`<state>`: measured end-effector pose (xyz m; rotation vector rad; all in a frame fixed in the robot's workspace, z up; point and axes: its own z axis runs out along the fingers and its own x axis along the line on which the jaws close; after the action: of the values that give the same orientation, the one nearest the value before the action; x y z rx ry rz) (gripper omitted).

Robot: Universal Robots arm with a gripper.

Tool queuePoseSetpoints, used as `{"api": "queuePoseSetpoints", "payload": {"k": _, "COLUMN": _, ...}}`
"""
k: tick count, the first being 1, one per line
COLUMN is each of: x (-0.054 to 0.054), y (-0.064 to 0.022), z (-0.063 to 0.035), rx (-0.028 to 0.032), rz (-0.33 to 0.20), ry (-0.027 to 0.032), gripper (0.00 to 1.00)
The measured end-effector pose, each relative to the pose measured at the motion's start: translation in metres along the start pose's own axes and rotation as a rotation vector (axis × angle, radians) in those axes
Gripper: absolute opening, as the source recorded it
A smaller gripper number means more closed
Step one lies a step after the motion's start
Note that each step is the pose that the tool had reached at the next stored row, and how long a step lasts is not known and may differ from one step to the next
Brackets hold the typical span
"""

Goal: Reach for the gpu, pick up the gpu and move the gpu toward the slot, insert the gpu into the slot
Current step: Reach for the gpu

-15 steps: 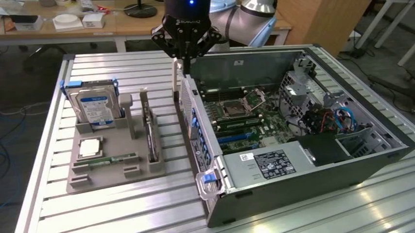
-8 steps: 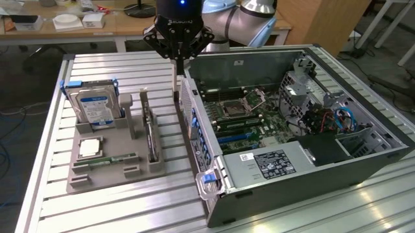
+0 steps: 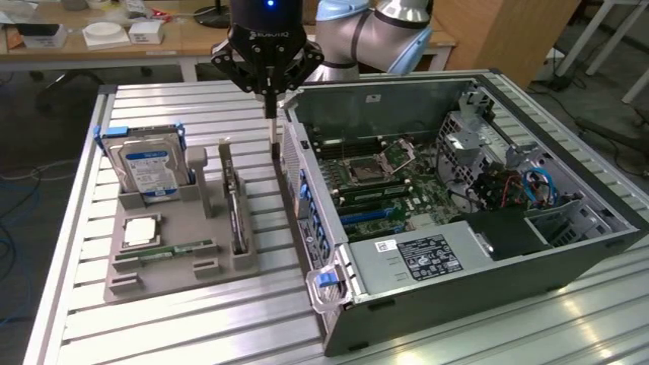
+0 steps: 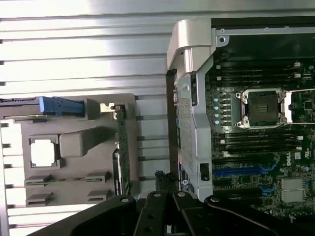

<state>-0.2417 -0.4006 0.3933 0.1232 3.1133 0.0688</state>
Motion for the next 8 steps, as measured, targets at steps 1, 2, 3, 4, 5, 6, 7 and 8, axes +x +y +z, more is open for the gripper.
{"api": "queuePoseSetpoints", "payload": {"k": 1, "x": 0.002, "y": -0.0002, "z": 0.0000, "rx": 0.0000, "rz": 0.000, "ry": 0.0000, "gripper": 0.10}}
{"api": "queuePoseSetpoints", "payload": {"k": 2, "x": 0.003, "y": -0.0003, "z": -0.0001, "rx": 0.0001, "rz": 0.000, "ry": 0.0000, "gripper": 0.10}}
{"api": "queuePoseSetpoints", "payload": {"k": 3, "x": 0.005, "y": -0.0005, "z": -0.0002, "rx": 0.0001, "rz": 0.000, "ry": 0.0000, "gripper": 0.10}}
{"api": "queuePoseSetpoints", "payload": {"k": 4, "x": 0.007, "y": -0.0007, "z": -0.0002, "rx": 0.0000, "rz": 0.000, "ry": 0.0000, "gripper": 0.10}}
{"api": "queuePoseSetpoints", "payload": {"k": 5, "x": 0.009, "y": -0.0009, "z": -0.0002, "rx": 0.0000, "rz": 0.001, "ry": 0.0000, "gripper": 0.10}}
{"api": "queuePoseSetpoints", "payload": {"k": 6, "x": 0.010, "y": -0.0011, "z": -0.0003, "rx": 0.0000, "rz": 0.001, "ry": -0.0001, "gripper": 0.10}}
{"api": "queuePoseSetpoints", "payload": {"k": 7, "x": 0.012, "y": -0.0012, "z": -0.0004, "rx": 0.0001, "rz": 0.001, "ry": 0.0000, "gripper": 0.10}}
{"api": "queuePoseSetpoints", "payload": {"k": 8, "x": 0.014, "y": -0.0014, "z": -0.0004, "rx": 0.0001, "rz": 0.001, "ry": -0.0001, "gripper": 0.10}}
